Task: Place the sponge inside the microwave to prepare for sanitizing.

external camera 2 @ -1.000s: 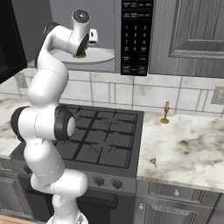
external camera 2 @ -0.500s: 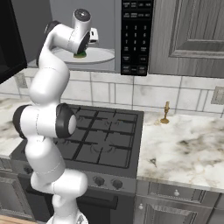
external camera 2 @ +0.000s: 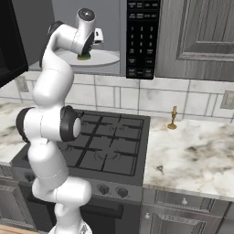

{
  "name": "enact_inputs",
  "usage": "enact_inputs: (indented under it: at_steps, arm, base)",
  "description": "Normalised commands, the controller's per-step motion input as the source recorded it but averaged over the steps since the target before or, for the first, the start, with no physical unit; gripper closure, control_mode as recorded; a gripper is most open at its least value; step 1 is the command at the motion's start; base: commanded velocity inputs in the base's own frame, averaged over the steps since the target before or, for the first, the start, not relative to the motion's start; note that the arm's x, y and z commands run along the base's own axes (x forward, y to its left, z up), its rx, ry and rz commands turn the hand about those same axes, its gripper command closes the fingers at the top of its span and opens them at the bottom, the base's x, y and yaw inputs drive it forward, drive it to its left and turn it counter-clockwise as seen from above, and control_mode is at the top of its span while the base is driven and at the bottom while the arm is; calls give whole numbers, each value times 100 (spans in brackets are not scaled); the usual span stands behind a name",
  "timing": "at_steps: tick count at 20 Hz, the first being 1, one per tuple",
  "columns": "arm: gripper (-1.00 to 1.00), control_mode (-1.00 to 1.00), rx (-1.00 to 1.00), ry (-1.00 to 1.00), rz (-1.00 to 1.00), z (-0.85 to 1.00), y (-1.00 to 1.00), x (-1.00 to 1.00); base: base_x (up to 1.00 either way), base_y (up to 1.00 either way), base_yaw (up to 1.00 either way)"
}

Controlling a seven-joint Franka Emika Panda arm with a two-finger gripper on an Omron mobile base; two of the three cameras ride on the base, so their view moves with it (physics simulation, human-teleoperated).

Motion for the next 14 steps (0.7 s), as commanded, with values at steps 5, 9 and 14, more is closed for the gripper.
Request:
enact_inputs:
  at_steps: [5,9,14]
  arm:
    - [-100,-100,-1,0,1,-12,0,12]
    - [-100,-100,-3,0,0,-1,0,1]
    - [-100,-100,-1,0,0,1,0,0]
  base:
    - [0,0,0]
    - [0,0,0]
    - [0,0,0]
